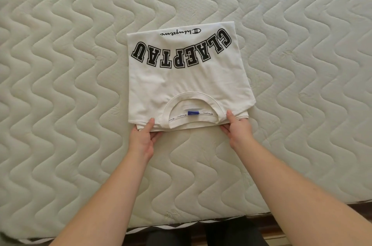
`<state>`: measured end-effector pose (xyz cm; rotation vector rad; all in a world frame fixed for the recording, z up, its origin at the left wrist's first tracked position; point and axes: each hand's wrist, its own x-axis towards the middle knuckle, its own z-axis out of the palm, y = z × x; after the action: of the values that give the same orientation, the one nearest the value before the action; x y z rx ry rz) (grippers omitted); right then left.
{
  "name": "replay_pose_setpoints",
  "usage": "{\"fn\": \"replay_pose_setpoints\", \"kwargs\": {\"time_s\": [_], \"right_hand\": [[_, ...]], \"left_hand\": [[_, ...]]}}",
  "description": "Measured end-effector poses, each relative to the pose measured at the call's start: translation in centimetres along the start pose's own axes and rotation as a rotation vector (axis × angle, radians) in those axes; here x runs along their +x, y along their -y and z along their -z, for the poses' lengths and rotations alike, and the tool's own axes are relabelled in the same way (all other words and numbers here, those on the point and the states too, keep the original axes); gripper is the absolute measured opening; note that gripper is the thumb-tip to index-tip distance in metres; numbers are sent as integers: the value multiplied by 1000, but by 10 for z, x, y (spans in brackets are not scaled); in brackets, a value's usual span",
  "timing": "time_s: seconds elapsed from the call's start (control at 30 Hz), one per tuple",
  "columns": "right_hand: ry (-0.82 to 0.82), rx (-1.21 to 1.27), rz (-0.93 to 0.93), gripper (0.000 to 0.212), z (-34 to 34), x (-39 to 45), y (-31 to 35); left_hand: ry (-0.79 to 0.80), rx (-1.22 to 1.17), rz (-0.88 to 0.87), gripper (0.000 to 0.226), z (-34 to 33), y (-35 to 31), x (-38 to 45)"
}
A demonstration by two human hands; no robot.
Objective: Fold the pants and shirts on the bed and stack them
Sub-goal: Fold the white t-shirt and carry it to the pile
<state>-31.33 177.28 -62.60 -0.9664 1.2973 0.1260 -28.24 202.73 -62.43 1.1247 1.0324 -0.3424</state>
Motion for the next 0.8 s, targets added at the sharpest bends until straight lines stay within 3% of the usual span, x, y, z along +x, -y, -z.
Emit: {"fn": "replay_pose_setpoints", "kwargs": {"time_s": [0.27, 0.47, 0.67, 0.8], "right_hand": [[-67, -44, 201, 5, 28, 9, 8], [-124, -174, 256, 12, 68, 23, 28], [-98, -229, 333, 8, 116, 41, 68], [-188, -312, 439, 10, 145, 55, 104]], "left_hand": [[-42, 5, 80, 13, -17, 45, -44], [-48, 64, 136, 18, -58, 111, -91], [-71, 53, 304, 33, -105, 166, -132], [-54, 91, 403, 37, -126, 198, -165]]}}
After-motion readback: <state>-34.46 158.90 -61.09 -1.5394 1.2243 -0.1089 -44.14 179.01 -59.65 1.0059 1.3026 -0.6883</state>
